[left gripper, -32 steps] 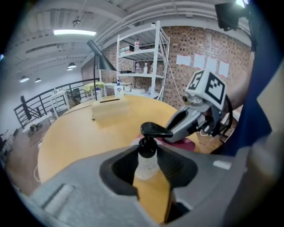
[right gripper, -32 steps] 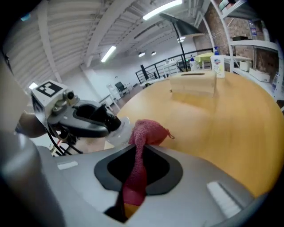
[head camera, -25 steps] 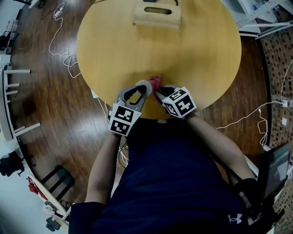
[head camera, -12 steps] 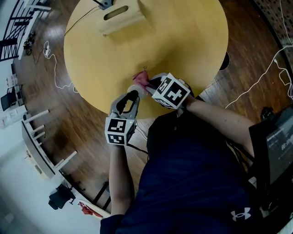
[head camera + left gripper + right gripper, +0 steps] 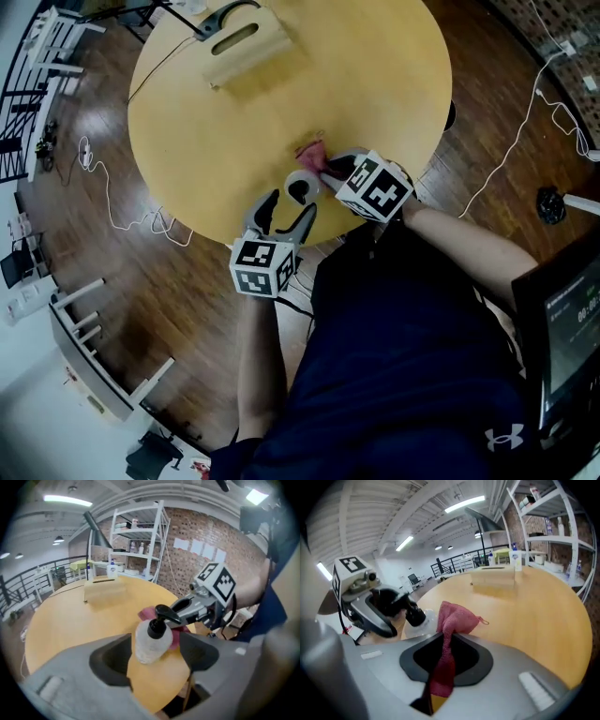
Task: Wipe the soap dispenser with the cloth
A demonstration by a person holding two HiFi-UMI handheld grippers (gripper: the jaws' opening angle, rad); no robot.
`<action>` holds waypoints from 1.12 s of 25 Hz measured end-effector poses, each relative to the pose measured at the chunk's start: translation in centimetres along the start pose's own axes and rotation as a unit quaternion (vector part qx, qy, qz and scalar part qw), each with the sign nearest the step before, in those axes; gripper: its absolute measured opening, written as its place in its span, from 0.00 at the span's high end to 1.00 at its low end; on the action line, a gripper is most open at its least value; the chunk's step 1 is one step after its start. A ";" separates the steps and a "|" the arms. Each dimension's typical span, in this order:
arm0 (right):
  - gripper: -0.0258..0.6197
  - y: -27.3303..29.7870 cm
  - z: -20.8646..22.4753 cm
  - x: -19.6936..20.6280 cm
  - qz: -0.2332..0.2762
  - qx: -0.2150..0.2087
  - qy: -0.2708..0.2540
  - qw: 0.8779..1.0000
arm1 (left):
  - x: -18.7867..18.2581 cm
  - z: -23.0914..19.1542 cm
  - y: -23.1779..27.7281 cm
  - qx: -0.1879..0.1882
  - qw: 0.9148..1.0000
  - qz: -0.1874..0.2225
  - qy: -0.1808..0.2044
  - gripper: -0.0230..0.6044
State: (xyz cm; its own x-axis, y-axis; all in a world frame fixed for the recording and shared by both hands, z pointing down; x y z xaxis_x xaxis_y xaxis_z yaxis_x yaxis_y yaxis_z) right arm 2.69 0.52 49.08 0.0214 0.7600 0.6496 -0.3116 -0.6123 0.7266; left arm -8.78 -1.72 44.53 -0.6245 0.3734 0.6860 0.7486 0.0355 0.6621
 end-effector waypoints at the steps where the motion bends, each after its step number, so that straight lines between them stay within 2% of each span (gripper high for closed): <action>1: 0.87 -0.3 0.1 -0.5 0.011 0.007 0.001 1.000 | 0.2 0.3 0.5 -0.008 1.000 0.009 -0.009 0.45; 3: 0.87 0.3 0.4 0.0 0.002 0.014 0.013 1.000 | 0.4 0.4 1.5 -0.031 0.999 0.015 0.003 0.47; 5: 0.87 1.9 0.8 1.7 -0.035 0.015 0.016 0.999 | 0.4 -0.5 2.0 -0.050 0.998 0.006 0.044 0.51; 7: 0.87 3.4 0.8 3.6 -0.077 0.015 0.000 0.997 | 0.4 -1.3 2.1 -0.037 0.995 -0.012 0.089 0.52; 9: 0.87 4.0 0.1 4.1 -0.093 0.011 -0.014 0.996 | 0.6 -1.7 1.7 -0.008 0.989 -0.046 0.137 0.52; 12: 0.87 2.6 -1.1 2.5 -0.075 -0.008 -0.013 0.997 | 0.9 -2.1 0.8 0.005 0.974 -0.108 0.197 0.52; 14: 0.87 0.7 -1.4 0.6 -0.038 -0.023 -0.011 0.999 | 1.3 -2.2 0.8 -0.012 0.967 -0.145 0.207 0.51; 16: 0.87 -1.0 -1.7 -1.5 0.009 -0.034 -0.015 0.999 | 2.0 -2.0 0.6 -0.034 0.965 -0.174 0.192 0.52; 17: 0.87 -1.5 -1.8 -2.1 0.027 -0.040 -0.018 0.999 | 2.3 -1.7 0.4 -0.043 0.968 -0.177 0.175 0.52; 19: 0.87 -1.4 -1.8 -2.1 0.036 -0.051 -0.017 0.998 | 2.2 -1.1 -0.1 -0.061 0.979 -0.156 0.119 0.52; 21: 0.87 0.2 -1.6 -0.6 0.008 -0.056 -0.011 0.998 | 1.8 -0.8 -0.2 -0.082 0.988 -0.121 0.053 0.51; 24: 0.87 2.8 -1.8 2.1 -0.053 -0.056 -0.021 0.997 | 1.2 -0.8 0.2 -0.109 0.989 -0.095 -0.015 0.51; 26: 0.87 3.4 -2.3 3.1 -0.079 -0.071 -0.014 0.994 | 0.8 -1.0 0.6 -0.116 0.988 -0.095 -0.033 0.50; 28: 0.87 2.9 -2.8 3.3 -0.084 -0.101 0.000 0.991 | 0.6 -1.2 0.9 -0.114 0.988 -0.103 -0.025 0.50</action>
State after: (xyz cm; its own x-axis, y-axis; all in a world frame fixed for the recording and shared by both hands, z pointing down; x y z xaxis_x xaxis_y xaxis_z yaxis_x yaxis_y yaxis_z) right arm -0.78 1.80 52.72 0.0891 0.8477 0.5229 -0.4868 -0.4210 0.7654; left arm -8.73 -2.61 45.93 -0.7416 0.4261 0.5180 0.5338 -0.0928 0.8405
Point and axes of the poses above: the fingertips, and each gripper's own axes: y forward along the fingers, z to its right, x out of its underside, the point moved 5 cm from there along -y, backward along the fingers, and after that the axes turned 7 degrees about x, right-handed, at the moved point
